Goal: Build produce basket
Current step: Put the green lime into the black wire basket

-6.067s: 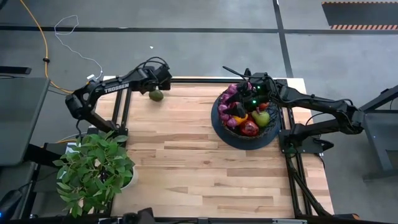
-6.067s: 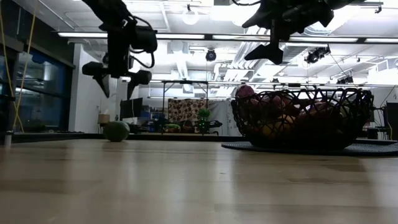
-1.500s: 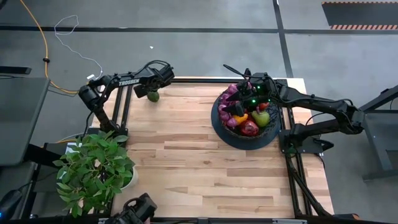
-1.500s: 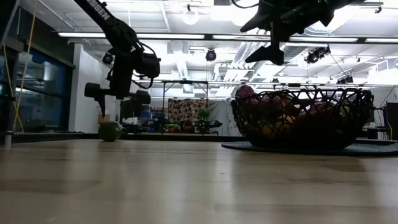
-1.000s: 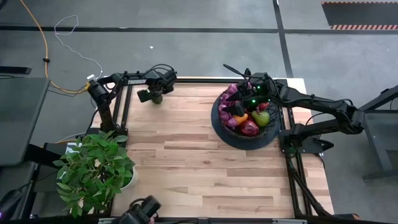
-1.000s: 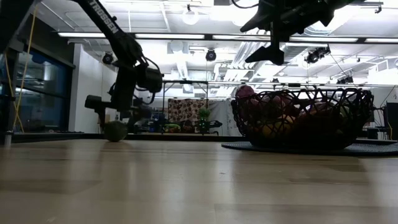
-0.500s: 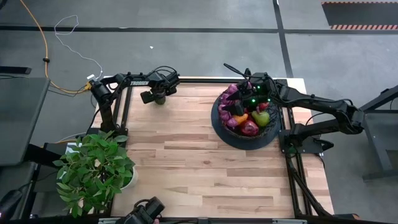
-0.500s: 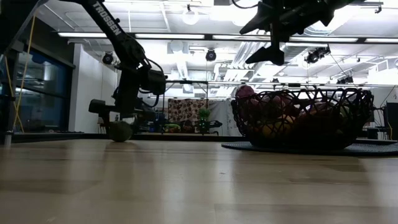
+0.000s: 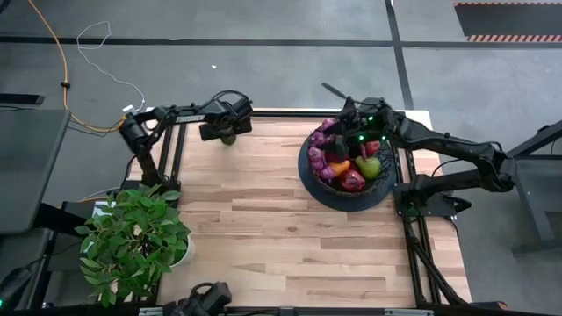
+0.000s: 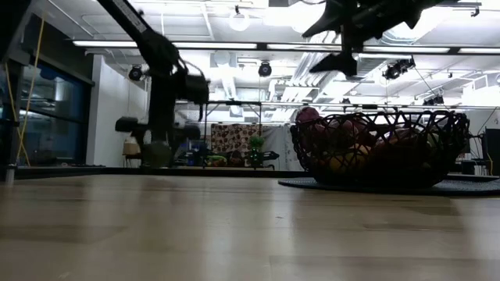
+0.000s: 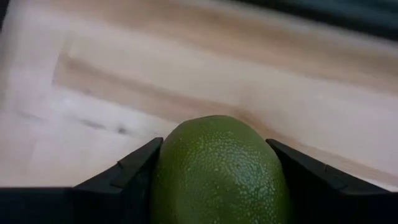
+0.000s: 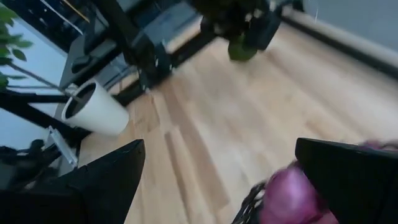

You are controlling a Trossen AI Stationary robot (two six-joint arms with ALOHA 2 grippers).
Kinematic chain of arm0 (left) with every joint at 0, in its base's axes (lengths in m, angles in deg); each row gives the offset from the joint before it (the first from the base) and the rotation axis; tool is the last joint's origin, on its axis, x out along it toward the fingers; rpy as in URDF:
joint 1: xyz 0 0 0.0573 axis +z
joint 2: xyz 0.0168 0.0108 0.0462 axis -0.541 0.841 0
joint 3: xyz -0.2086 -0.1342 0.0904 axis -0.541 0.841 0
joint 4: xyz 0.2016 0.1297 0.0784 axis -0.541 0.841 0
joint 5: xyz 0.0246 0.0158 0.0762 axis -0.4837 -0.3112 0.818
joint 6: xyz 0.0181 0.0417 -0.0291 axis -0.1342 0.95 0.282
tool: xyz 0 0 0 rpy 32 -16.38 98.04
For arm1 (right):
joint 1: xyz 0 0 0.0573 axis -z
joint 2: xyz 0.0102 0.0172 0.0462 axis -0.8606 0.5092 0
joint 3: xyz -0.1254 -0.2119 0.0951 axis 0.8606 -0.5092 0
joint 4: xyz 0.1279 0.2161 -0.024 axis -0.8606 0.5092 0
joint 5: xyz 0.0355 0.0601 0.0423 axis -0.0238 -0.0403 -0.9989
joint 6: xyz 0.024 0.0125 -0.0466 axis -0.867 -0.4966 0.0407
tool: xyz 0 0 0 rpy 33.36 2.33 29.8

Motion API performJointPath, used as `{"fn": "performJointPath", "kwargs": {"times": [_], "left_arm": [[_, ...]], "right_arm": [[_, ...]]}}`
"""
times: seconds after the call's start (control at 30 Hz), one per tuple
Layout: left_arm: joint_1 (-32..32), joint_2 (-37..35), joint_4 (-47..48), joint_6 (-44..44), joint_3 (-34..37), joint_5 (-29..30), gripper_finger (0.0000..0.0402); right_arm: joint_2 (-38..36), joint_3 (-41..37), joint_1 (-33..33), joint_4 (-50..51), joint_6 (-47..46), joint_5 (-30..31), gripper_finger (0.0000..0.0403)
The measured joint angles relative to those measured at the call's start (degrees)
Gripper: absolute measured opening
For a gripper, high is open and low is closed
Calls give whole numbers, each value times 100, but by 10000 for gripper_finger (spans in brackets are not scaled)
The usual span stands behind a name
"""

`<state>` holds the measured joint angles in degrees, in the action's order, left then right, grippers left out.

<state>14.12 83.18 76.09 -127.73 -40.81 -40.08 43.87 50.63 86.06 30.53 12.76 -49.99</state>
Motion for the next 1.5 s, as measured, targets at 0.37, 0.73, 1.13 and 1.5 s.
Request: {"fn": "performJointPath", "kwargs": {"times": [0.37,0.73,1.13,1.5], "left_arm": [[-729,-2211,-2809,2500,-2,-463,253],[-2270,-2917,-5792,3899,-9,-2807,255],[-2697,-2866,-5994,4146,-4,-2866,256],[-2745,-2861,-6021,4192,-4,-1969,256]], "right_arm": [[-502,602,333,-26,699,-2,397],[-502,622,-43,-13,699,-10,397],[-502,622,-360,-138,666,58,397],[-961,622,-153,22,937,42,397]]}}
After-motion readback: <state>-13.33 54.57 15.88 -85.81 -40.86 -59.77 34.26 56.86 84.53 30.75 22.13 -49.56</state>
